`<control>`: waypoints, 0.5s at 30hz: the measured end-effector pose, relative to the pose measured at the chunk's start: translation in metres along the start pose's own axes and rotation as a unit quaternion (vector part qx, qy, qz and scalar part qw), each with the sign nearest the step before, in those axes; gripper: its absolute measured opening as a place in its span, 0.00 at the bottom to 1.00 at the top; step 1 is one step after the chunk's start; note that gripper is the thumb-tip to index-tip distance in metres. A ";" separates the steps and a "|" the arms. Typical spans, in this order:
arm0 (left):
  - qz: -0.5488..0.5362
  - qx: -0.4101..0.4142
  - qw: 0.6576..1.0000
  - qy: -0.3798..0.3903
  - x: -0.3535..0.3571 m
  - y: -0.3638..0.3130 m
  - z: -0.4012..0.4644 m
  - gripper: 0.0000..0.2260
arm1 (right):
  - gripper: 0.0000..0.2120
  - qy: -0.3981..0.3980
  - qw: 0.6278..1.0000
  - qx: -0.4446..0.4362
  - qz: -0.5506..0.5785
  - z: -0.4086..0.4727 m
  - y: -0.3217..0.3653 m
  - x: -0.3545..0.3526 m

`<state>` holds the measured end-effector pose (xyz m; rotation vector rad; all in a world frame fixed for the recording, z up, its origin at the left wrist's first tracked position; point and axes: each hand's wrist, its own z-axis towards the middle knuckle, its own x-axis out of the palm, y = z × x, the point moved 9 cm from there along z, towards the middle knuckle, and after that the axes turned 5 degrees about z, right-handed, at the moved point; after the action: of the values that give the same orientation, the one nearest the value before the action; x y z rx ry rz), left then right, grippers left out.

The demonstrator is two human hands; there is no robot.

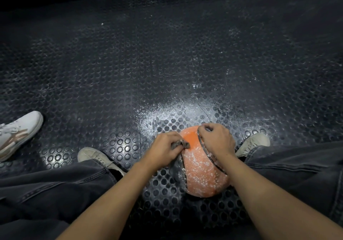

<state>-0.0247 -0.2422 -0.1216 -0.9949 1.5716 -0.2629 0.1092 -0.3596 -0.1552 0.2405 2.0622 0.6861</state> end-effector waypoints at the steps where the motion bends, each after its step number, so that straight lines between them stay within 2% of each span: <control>1: 0.006 -0.027 0.999 -0.018 -0.002 0.005 0.005 0.05 | 0.16 -0.001 1.000 0.000 -0.002 -0.001 0.000 0.000; 4: 0.029 -0.097 0.993 -0.062 -0.009 0.014 0.016 0.12 | 0.15 -0.013 1.000 0.010 -0.003 -0.004 0.000 0.001; 7: -0.011 -0.056 0.998 -0.023 -0.001 0.009 0.006 0.05 | 0.15 -0.022 1.000 0.018 0.007 -0.004 -0.005 -0.003; 9: -0.009 -0.020 1.000 0.002 0.003 0.007 -0.002 0.06 | 0.16 -0.012 1.000 0.017 0.007 -0.001 -0.006 -0.003; 12: 0.004 -0.061 0.998 -0.025 -0.003 0.011 0.008 0.05 | 0.17 -0.002 1.000 0.008 -0.005 -0.003 -0.001 0.000; 15: 0.031 -0.111 0.991 -0.072 -0.010 0.014 0.016 0.15 | 0.17 -0.006 1.000 0.021 -0.014 -0.007 0.000 -0.001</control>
<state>-0.0175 -0.2207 -0.1286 -1.1092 1.5187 0.0273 0.1037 -0.3622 -0.1516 0.2401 2.0655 0.6233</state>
